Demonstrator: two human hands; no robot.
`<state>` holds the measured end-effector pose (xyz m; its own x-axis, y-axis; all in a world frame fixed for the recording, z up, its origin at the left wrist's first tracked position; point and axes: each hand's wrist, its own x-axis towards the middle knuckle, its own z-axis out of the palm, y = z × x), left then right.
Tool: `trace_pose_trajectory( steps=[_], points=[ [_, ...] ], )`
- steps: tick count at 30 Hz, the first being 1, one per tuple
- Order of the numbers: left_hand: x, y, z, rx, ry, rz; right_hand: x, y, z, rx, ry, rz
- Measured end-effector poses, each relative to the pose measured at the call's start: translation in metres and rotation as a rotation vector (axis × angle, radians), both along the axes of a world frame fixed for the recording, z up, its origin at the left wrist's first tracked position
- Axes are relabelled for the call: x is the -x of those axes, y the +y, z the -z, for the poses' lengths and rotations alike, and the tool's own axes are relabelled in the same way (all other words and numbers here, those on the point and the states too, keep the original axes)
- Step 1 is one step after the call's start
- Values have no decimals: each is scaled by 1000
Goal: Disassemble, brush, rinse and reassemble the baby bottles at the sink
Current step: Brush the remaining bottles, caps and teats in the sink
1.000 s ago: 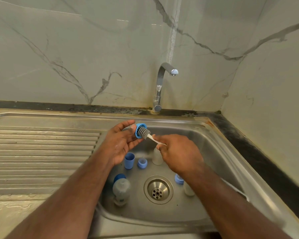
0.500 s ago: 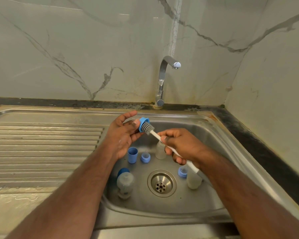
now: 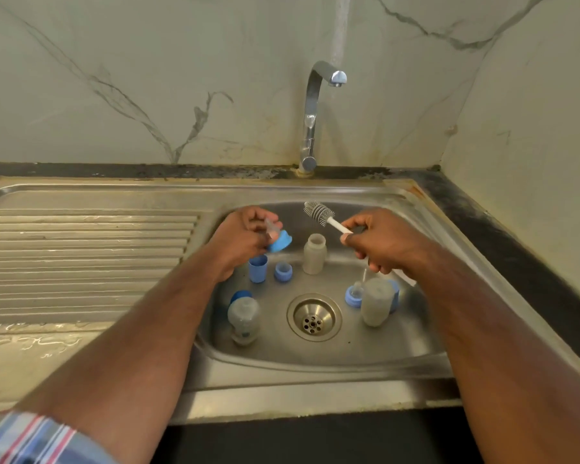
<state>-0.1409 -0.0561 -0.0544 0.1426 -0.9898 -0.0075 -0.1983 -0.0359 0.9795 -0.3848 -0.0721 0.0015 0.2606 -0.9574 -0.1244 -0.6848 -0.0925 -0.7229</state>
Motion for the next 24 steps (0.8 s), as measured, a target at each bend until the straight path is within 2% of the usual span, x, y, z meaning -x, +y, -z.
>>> trace_pose_trajectory(
  steps=[7, 10, 15, 24],
  points=[
    [10, -5, 21, -118, -763, 204, 0, -6, 10, -57, 233, -65],
    [15, -8, 30, -171, -1009, 286, 1, -7, 12, -110, 296, -95],
    [20, -8, 40, -248, -1223, 363, 0, -11, 18, -172, 311, -87],
    [33, -11, 52, -364, -1429, 471, -3, -9, 22, -206, 399, -131]
  ],
)
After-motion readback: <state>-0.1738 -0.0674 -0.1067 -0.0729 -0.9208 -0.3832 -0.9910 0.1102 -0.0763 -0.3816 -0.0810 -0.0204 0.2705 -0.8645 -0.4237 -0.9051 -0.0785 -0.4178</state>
